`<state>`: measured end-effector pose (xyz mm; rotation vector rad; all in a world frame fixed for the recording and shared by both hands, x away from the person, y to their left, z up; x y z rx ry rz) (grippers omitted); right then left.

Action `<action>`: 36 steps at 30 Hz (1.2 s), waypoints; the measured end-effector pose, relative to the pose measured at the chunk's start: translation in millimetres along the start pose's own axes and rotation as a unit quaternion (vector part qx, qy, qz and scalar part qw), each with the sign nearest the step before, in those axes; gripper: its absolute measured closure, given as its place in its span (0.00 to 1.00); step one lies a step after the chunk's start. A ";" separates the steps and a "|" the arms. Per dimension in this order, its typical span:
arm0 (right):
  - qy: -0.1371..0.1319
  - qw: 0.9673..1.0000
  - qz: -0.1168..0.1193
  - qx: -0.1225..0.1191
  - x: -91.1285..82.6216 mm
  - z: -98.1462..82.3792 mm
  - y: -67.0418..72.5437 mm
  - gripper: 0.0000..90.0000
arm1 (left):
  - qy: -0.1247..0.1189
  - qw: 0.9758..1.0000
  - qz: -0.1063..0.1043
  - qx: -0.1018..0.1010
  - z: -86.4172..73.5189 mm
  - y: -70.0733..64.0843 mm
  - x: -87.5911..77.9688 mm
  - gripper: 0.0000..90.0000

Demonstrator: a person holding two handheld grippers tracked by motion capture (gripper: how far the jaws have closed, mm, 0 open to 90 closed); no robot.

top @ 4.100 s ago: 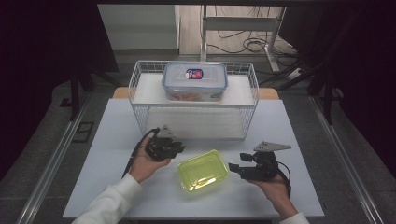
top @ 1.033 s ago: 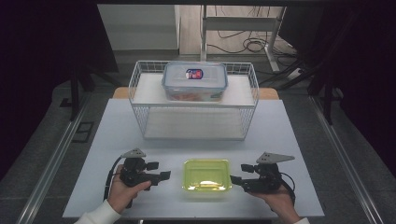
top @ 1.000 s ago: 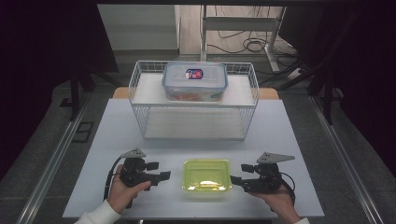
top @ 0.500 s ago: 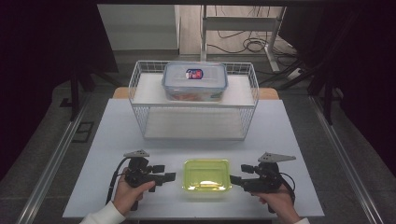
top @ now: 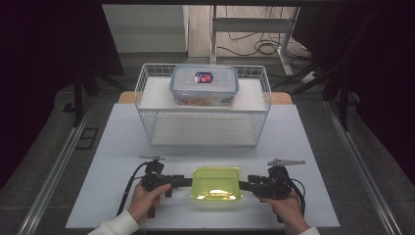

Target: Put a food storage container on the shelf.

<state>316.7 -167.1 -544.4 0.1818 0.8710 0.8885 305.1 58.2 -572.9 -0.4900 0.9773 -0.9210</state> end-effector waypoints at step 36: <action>0.009 0.984 0.090 0.152 12.2 -10.5 1.1 0.90 | 0.017 0.998 -0.051 -0.033 -5.7 -11.5 7.9 0.90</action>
Point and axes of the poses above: each handheld gripper's, and its own axes: x roughly forward along the jaws, z roughly out of its top, y roughly to its left, the point moved 10 cm from there along x, roughly forward along the jaws, and after that the axes turned 1 degree about -x, right-handed, at the moved point
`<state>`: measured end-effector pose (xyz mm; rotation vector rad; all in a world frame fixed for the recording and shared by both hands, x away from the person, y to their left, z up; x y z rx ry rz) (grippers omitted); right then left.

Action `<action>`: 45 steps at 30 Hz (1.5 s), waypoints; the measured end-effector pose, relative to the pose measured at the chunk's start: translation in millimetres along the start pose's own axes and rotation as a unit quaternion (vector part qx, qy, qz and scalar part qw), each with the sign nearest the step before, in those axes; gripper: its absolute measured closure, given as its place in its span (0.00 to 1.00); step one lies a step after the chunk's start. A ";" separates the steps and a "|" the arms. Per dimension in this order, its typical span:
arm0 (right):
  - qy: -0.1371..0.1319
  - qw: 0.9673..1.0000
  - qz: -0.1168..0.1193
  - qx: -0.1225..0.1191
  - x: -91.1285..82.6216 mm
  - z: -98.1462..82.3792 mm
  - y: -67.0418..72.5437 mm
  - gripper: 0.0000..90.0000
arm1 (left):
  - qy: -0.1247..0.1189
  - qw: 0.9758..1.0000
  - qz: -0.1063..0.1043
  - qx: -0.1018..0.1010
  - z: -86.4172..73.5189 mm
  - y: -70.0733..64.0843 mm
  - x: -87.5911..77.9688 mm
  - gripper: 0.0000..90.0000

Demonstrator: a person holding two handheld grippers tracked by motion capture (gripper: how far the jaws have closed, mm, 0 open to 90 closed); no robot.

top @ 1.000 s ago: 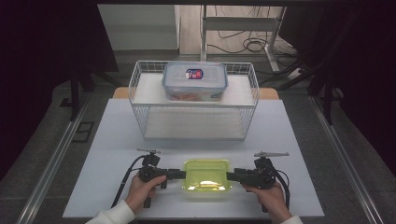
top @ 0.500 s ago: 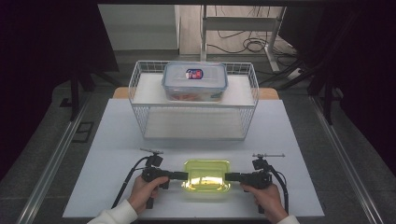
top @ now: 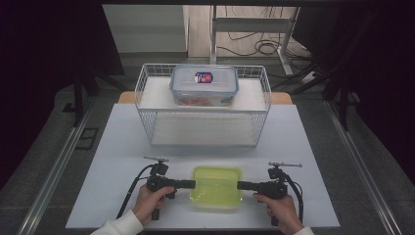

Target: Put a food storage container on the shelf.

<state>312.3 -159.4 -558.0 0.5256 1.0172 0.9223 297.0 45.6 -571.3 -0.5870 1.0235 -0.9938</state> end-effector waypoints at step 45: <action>-0.071 0.981 0.000 -0.180 -38.2 97.4 115.1 0.90 | -0.087 0.991 0.010 0.097 85.7 -92.7 -84.2 0.91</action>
Point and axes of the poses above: each handheld gripper's, and its own axes: x roughly forward along the jaws, z roughly out of its top, y roughly to its left, the point moved 10 cm from there along x, roughly forward along the jaws, and after that the axes turned 1 degree about -x, right-handed, at the moved point
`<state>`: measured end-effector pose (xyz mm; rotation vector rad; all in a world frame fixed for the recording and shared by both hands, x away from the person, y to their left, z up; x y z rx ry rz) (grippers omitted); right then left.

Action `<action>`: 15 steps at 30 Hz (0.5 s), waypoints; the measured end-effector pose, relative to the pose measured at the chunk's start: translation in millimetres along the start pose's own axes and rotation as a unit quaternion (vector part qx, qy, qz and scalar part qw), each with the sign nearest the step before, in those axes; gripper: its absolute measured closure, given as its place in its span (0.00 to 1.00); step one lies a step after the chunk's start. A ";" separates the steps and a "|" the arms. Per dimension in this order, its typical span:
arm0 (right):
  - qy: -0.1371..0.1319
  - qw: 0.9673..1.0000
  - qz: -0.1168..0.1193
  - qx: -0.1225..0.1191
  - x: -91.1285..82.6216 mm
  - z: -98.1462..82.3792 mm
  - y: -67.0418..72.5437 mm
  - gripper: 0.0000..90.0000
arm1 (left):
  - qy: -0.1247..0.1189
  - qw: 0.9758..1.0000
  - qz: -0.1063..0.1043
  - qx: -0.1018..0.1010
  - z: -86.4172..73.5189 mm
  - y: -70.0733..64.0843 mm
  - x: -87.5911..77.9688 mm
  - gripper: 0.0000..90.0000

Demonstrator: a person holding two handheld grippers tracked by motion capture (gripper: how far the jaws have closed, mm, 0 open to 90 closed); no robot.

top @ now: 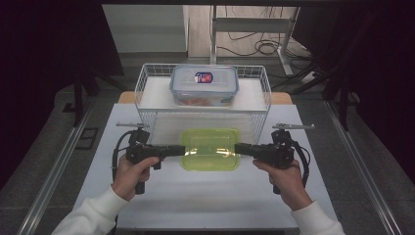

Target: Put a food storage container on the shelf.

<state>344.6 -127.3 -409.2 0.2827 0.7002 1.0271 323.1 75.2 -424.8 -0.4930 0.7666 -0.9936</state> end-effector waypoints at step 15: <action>-0.023 0.999 0.006 -0.029 -13.6 51.8 18.8 0.90 | -0.016 0.999 -0.004 0.032 48.1 -25.1 -16.2 0.91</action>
Point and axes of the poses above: each handheld gripper's, and its own axes: x roughly forward along the jaws, z roughly out of its top, y roughly to its left, the point moved 10 cm from there along x, roughly forward along the jaws, and after that the axes turned 1 degree about -x, right-handed, at the moved point
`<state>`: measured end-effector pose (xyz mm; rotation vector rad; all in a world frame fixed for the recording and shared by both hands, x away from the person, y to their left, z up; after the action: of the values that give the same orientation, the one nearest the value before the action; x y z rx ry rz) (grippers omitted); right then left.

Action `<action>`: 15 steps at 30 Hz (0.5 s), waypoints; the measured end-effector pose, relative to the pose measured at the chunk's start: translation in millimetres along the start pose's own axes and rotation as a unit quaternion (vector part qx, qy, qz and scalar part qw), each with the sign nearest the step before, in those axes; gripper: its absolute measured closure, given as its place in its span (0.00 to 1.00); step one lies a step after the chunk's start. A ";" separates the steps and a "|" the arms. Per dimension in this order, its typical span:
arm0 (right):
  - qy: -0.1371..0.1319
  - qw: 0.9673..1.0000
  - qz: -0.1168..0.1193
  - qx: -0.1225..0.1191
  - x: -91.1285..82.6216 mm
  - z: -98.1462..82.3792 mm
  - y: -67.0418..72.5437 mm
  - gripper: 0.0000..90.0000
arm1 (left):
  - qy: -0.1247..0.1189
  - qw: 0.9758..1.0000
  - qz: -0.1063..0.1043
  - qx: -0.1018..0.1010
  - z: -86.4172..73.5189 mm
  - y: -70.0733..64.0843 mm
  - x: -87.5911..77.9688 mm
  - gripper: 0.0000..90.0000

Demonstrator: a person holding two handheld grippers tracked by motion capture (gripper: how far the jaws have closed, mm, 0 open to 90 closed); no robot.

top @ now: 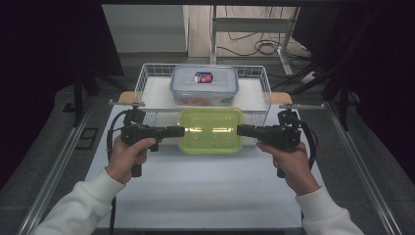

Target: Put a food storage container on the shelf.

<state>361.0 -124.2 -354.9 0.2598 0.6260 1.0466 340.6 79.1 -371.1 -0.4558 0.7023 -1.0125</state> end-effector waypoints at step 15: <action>-0.007 1.000 0.005 -0.008 2.2 34.4 -0.2 0.90 | -0.006 1.000 0.002 0.001 33.3 -0.9 -5.2 0.90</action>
<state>382.4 -119.3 -328.3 0.2557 0.6043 1.0575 362.2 84.2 -345.7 -0.4574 0.6915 -1.0072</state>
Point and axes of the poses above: each handheld gripper's, and its own axes: x roughly forward along the jaws, z roughly out of its top, y roughly to its left, the point moved 10 cm from there along x, roughly forward along the jaws, and after that the axes turned 1 degree about -x, right-handed, at the moved point
